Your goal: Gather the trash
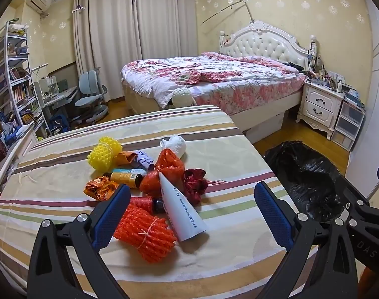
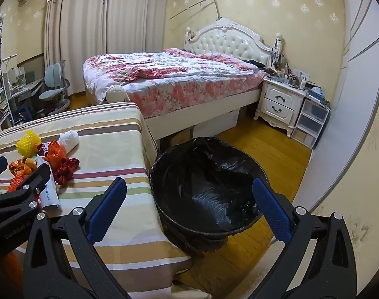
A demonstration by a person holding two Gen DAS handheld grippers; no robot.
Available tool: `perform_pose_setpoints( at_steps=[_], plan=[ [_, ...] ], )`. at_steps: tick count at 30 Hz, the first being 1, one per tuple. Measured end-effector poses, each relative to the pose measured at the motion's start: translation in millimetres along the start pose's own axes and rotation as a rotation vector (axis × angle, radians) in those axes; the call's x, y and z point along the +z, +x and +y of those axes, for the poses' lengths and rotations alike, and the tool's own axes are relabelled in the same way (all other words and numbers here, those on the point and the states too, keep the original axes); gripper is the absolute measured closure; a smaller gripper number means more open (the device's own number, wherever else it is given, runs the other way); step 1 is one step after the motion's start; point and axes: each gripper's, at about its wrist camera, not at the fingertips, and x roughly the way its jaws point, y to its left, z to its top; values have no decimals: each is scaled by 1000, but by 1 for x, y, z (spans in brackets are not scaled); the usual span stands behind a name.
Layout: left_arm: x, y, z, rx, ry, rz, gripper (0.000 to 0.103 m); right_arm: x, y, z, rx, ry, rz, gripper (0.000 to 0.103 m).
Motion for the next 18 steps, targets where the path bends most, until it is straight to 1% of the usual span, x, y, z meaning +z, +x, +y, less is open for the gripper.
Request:
perform_pose_setpoints(
  at_steps=[1,2,8,13,17,18],
  plan=[
    [0,-1,0,4,0,-2,6,0,0,0,-1,0,-1,4],
    [1,1,0,-11,1,14,6,0,0,-1,-2,-1,-3,4],
    [0,1,0,-11,3,14,6,0,0,-3,-3,4,-7,4],
    [1,1,1,-13,1,15,6,-6,-1,-5,-1,-3,-7,4],
    [3,2,2,-12,0,16,6,-2,0,-6,2,7,-4,4],
    [2,6,-2,-15,1,15,6,-2,-1,-6,3,7,-4,4]
  ],
)
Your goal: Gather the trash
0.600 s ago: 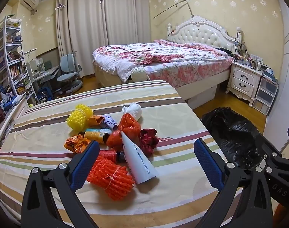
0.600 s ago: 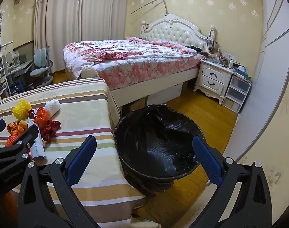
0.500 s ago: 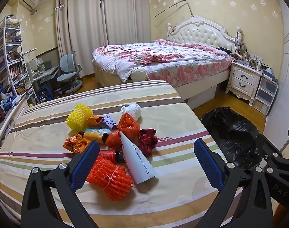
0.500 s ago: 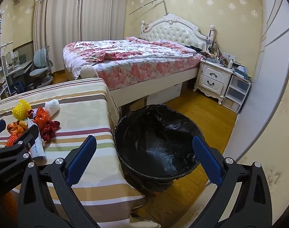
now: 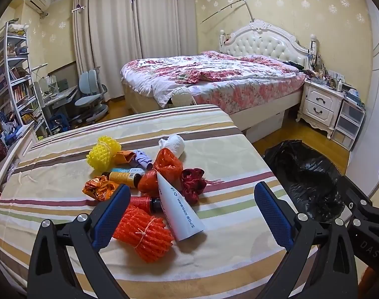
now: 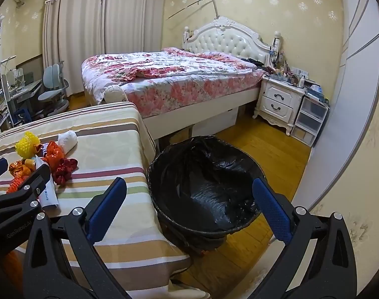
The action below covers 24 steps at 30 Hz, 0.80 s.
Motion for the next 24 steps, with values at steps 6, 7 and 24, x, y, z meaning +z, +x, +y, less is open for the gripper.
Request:
perform_pose_setpoints(
  at_steps=[6,7,24],
  plan=[
    [0,-1,0,0,-1,1,6,1,0,1,-2,1,2,4],
    [0,-1,0,0,-2,2,6,1,0,0,-3,1,1,4],
    [-4,-2,-10,-9,-1,6,6,-4,1,-8,-5,4,7,4]
  ],
)
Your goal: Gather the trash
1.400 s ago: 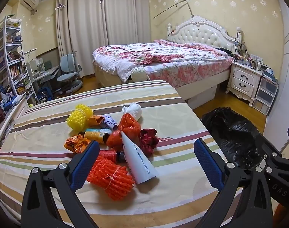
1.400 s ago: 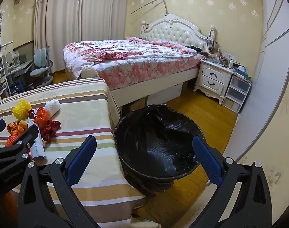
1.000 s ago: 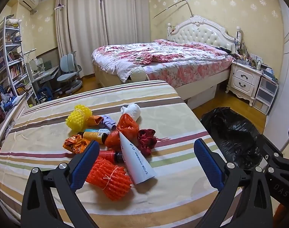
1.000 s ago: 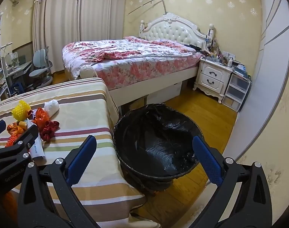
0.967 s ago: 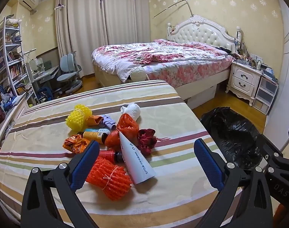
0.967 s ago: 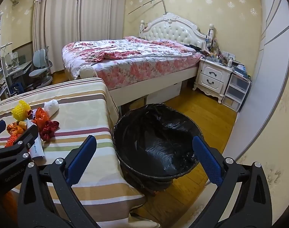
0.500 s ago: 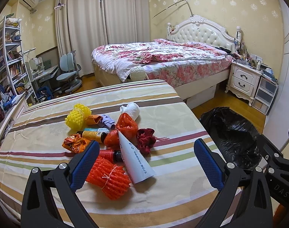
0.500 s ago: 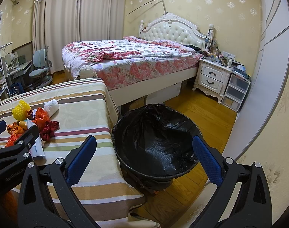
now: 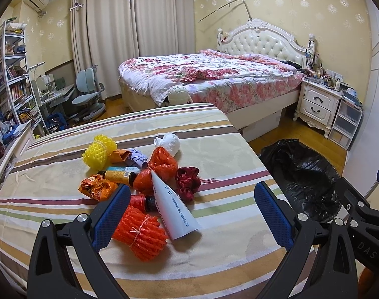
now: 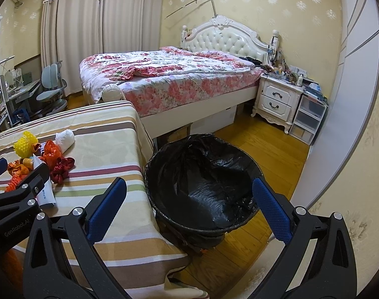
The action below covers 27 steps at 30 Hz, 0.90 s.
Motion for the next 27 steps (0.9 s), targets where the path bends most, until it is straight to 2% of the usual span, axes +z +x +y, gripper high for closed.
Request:
perform_pose_setpoints(
  at_steps=[27],
  plan=[
    [-2,-2,-1,-15,3,10,7,-2,-2,-4,4,1,8,4]
  ],
)
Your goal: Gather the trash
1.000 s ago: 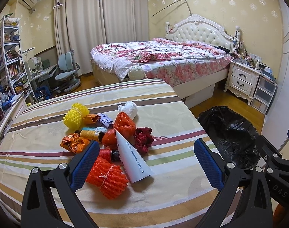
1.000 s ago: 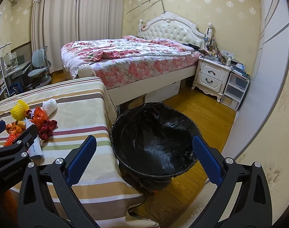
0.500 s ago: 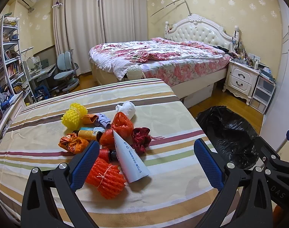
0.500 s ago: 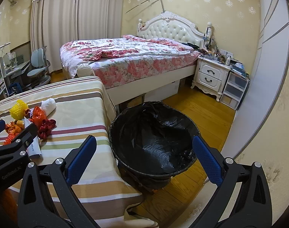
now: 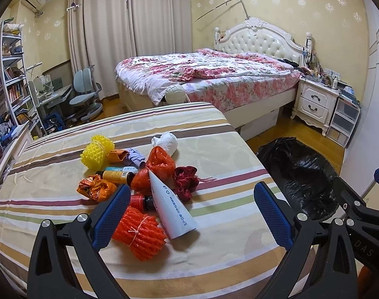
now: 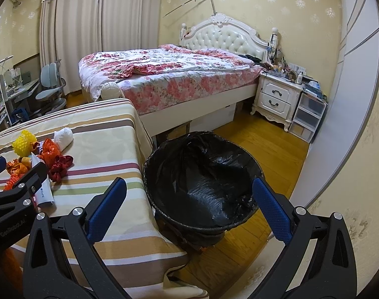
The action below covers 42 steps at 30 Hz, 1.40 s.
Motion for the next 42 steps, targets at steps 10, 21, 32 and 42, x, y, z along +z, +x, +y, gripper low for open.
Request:
perform_pose_setpoints(
  at_steps=[10,21,32,42],
  plan=[
    [-8,-1,38,46,1,35,7,-5,-1,13,51,-18,23,13],
    [-29,-8,104,125,-47,84,7,-3,-2,52,128,-68,63,20],
    [-29,5,91,73,-61,108,7,-5,3,62,144,-78,86,20],
    [-37,16,76,88,-13,119,9,-13,14,59,162,-75,116,20]
  ],
)
